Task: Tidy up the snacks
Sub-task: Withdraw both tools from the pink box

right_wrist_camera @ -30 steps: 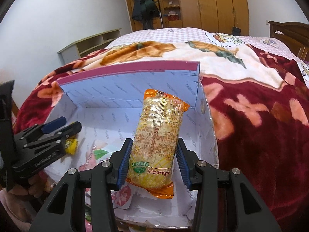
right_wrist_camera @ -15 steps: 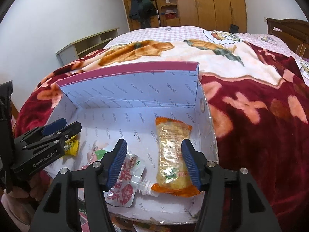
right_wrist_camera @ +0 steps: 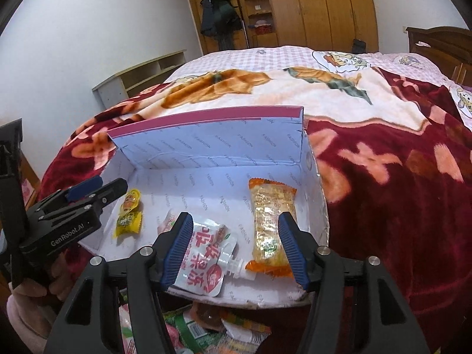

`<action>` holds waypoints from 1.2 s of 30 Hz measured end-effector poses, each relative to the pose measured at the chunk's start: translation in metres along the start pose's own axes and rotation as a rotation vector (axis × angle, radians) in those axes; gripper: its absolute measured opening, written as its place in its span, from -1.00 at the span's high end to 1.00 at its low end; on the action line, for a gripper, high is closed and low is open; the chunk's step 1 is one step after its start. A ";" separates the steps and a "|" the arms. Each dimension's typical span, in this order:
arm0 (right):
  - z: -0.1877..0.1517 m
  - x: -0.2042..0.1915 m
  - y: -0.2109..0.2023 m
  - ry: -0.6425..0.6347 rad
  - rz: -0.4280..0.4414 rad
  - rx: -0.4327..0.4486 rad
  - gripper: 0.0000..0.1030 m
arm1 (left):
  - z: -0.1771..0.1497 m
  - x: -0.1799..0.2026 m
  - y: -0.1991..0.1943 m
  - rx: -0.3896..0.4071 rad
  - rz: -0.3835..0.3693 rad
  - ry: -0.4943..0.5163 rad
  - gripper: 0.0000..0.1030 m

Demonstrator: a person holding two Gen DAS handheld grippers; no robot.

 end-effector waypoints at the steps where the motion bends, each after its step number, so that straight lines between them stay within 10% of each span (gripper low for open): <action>1: -0.001 0.000 -0.003 0.002 0.000 0.003 -0.19 | 0.000 0.000 -0.002 0.002 0.002 0.002 -0.25; 36: -0.075 -0.027 -0.085 0.017 0.049 0.060 -0.20 | -0.079 -0.011 -0.099 -0.060 0.009 -0.011 -0.30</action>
Point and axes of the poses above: each gripper's, at about its wrist camera, not at the fingertips, and y roughly the way its jaws point, x to its right, z to its top, the point moved 5 cm from there along y, roughly the way its jaws point, and after that the axes turned 2 degrees about -x, right-handed, at the moved point
